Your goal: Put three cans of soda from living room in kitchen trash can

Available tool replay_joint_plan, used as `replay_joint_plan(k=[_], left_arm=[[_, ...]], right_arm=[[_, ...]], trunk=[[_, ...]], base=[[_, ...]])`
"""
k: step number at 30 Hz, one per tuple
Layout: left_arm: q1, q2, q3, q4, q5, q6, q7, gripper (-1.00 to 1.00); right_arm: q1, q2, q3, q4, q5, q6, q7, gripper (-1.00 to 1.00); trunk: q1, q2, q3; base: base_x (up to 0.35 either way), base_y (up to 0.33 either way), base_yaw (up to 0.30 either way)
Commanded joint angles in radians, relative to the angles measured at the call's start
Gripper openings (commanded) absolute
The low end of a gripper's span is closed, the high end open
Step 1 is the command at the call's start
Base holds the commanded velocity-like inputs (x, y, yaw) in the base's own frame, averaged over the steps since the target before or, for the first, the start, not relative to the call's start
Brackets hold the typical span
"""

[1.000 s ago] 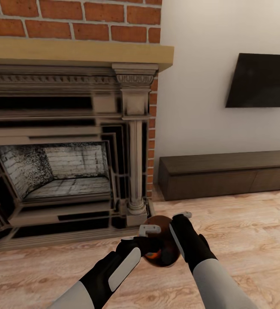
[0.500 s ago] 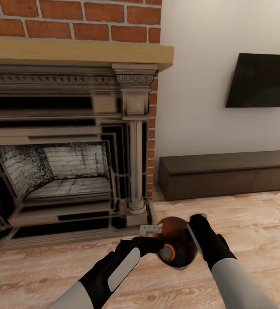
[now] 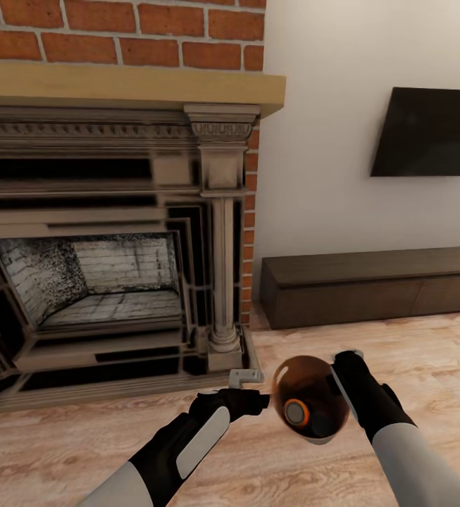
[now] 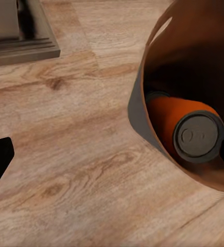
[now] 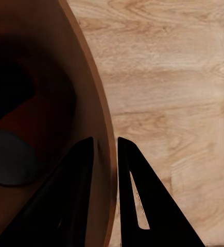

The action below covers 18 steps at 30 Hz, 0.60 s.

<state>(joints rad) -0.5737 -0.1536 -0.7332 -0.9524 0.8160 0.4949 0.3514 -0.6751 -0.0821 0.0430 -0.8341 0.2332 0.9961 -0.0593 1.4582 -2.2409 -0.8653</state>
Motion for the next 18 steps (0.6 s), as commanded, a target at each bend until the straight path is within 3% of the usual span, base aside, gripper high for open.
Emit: replay_joint_plan(k=[1, 3, 6, 13, 18], left_arm=[[0.0, 0.0, 0.0, 0.0, 0.0, 0.0, 0.0, 1.0], [0.0, 0.0, 0.0, 0.001, -0.002, -0.001, 0.0, 1.0], [0.0, 0.001, -0.001, 0.002, -0.002, -0.001, 0.001, 1.0], [-0.005, 0.001, -0.001, 0.025, 0.001, 0.002, 0.007, 1.0], [-0.028, 0.0, 0.001, 0.09, 0.004, -0.002, 0.012, 1.0]], right_arm=[[-0.001, -0.004, -0.004, 0.0, -0.005, 0.0, 0.005, -1.0], [-0.001, -0.016, -0.045, -0.001, -0.004, -0.001, 0.006, -1.0], [-0.002, -0.025, -0.065, -0.001, -0.004, -0.001, 0.007, -1.0], [-0.004, -0.045, -0.085, -0.002, -0.006, -0.002, 0.013, -1.0], [-0.004, -0.058, -0.089, -0.002, -0.004, -0.001, 0.089, -1.0]], trunk=[[0.0, 0.0, 0.0], [0.0, 0.0, 0.0], [0.0, 0.0, 0.0], [0.0, 0.0, 0.0], [0.0, 0.0, 0.0]], base=[[0.0, 0.0, 0.0], [0.0, 0.0, 0.0], [0.0, 0.0, 0.0], [0.0, 0.0, 0.0], [0.0, 0.0, 0.0]])
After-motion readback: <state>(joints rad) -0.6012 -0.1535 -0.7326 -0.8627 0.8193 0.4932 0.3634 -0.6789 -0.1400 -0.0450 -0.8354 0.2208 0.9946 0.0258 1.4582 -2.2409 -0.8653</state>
